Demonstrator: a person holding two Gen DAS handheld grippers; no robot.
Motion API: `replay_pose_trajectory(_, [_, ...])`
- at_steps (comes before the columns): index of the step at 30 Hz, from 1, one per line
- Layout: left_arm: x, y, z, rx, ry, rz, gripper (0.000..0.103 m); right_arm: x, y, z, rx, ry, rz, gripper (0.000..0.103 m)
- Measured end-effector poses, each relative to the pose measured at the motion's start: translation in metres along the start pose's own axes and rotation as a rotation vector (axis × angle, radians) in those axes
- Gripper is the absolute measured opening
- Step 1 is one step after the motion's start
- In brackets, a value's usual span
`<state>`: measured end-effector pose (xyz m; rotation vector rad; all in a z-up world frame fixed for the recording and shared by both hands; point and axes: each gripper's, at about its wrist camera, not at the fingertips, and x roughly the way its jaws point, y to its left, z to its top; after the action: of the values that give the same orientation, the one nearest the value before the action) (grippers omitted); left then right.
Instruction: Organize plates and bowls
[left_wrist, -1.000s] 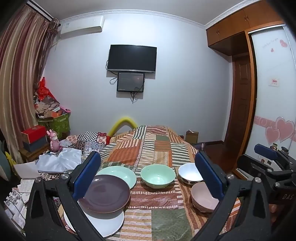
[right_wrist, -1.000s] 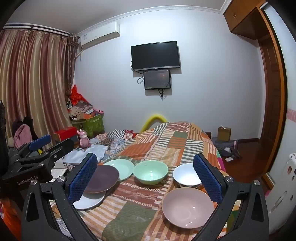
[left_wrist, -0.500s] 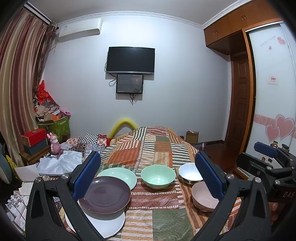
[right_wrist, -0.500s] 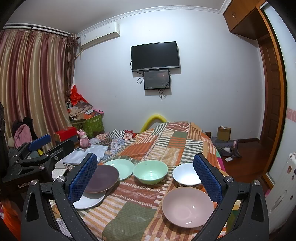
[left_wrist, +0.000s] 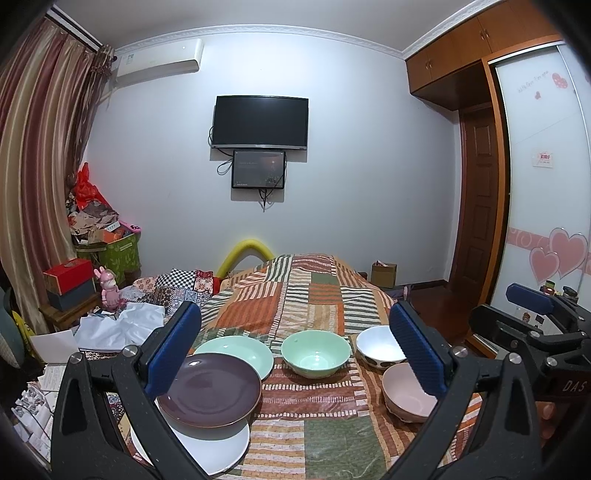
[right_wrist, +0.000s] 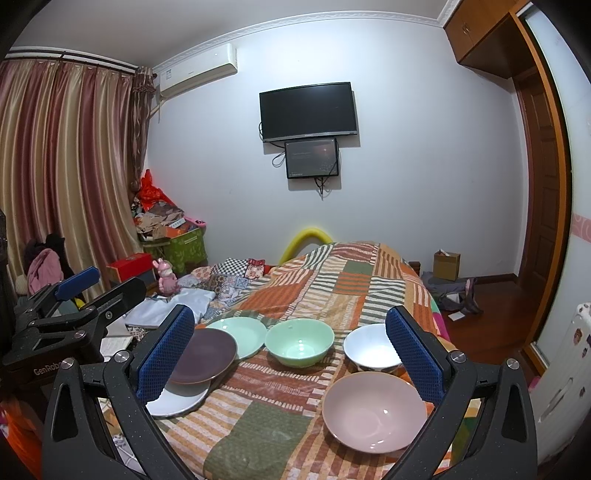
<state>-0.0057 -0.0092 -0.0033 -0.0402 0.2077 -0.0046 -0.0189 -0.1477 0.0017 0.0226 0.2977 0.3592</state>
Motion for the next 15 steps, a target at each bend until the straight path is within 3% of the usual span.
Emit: replay_pose_trajectory(15, [-0.0005,-0.003,0.0002,0.01,-0.006,0.006,0.103,-0.0006,-0.0007,0.0004,0.002,-0.002,0.001,0.103])
